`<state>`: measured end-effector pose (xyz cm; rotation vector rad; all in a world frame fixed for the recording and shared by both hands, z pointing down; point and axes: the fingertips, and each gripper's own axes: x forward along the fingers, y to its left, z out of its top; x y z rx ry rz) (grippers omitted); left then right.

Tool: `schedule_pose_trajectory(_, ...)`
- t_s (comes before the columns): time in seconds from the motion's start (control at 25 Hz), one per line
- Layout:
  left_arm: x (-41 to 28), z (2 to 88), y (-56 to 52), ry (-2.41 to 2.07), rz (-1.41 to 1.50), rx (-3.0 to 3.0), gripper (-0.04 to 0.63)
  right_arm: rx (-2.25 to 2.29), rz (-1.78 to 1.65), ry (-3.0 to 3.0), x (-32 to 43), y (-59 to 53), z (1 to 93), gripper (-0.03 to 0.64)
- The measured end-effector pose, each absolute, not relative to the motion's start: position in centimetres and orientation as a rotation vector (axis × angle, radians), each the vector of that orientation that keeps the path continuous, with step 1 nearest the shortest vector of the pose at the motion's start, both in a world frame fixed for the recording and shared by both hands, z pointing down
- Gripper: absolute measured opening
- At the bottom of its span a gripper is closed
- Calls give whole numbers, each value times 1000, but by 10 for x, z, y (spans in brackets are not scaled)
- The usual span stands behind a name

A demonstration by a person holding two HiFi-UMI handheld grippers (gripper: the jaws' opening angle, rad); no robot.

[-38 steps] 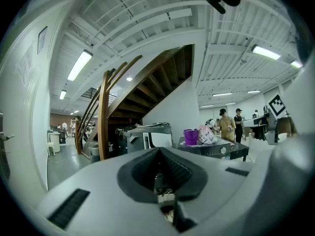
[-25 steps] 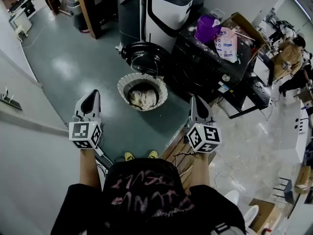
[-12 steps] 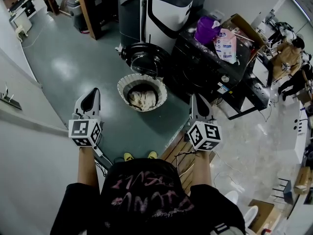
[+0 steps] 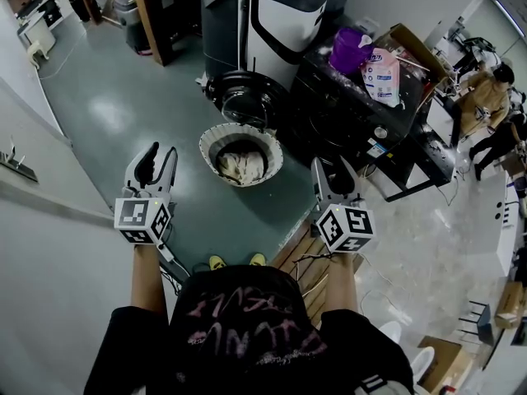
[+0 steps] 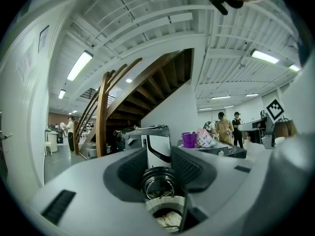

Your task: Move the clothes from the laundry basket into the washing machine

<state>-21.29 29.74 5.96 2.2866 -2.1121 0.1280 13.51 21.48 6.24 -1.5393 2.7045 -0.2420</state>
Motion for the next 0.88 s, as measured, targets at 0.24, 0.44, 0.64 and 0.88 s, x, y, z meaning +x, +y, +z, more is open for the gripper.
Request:
schedule_pose_trajectory(0.24, -211, 59, 299, -2098, 127, 2301, 244, -1531, -235, 2703, 132, 215, 60, 272)
schedule_pose_trajectory(0.44, -207, 57, 299, -2090, 115, 2309, 297, -1497, -255, 2710, 131, 219, 60, 337)
schedule_pose_trajectory(0.64, -208, 58, 301, -2085, 94, 2303, 331, -1476, -277, 2709, 128, 220, 62, 391)
schedule_pose_trajectory(0.88, -207, 63, 303, -2071, 90, 2300, 350, -1468, -278, 2709, 129, 221, 62, 411)
